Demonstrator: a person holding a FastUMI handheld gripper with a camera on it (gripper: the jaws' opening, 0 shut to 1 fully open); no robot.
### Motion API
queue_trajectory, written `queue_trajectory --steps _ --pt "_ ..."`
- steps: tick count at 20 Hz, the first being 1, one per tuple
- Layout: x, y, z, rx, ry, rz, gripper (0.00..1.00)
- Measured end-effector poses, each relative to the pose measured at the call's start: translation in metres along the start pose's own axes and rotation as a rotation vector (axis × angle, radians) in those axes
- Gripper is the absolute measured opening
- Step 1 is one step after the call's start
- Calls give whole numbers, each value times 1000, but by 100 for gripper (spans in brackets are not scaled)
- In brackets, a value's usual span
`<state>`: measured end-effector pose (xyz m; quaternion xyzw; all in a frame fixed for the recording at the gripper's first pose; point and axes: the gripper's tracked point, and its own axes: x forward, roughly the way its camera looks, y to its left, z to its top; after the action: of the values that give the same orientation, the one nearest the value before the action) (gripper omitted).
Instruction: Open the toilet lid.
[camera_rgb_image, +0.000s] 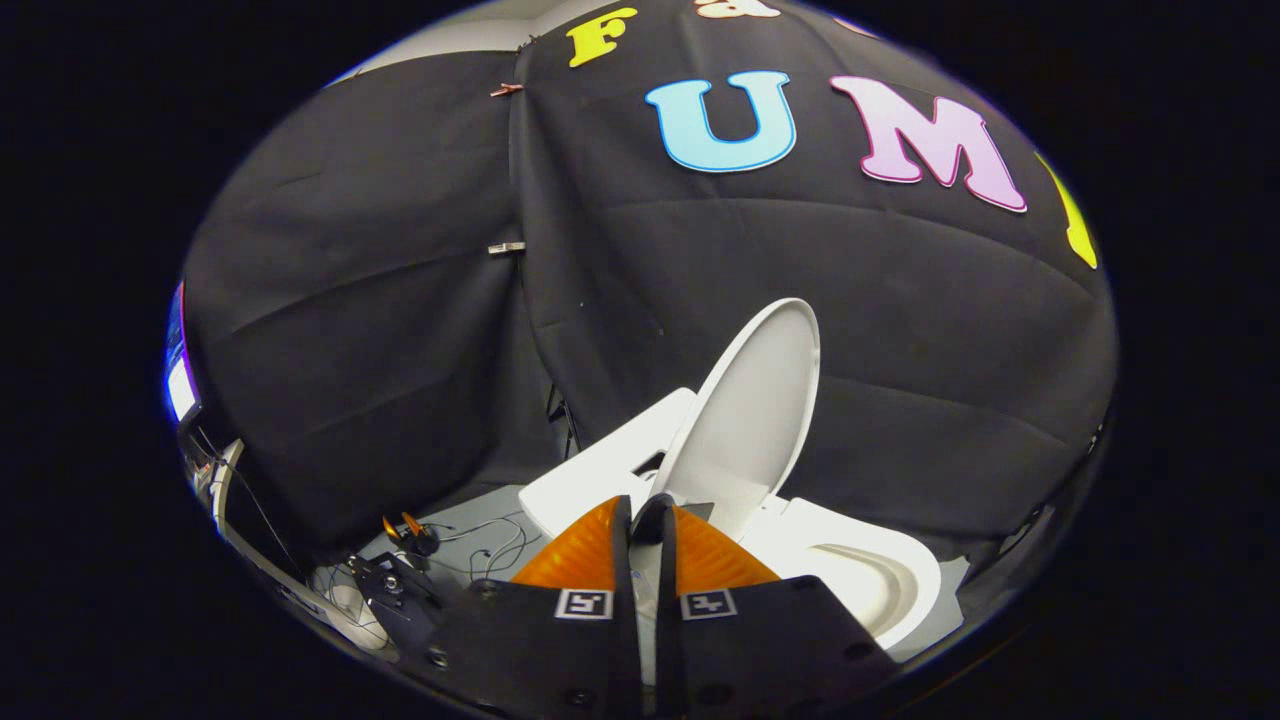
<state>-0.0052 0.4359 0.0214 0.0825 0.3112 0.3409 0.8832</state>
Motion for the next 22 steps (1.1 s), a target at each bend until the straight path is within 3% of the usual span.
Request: queue_trajectory --steps 2,6,9,13,18,22 --pt "15 15 3 -13 -14 40 18" --pt "44 67 -12 -43 16 178 65" --pt "59 82 -19 -96 6 190 100" --pt "56 72 -10 -110 -47 178 100" --pt "0 12 41 -96 -263 132 99" --pt "-70 -82 60 -115 -413 -40 99"
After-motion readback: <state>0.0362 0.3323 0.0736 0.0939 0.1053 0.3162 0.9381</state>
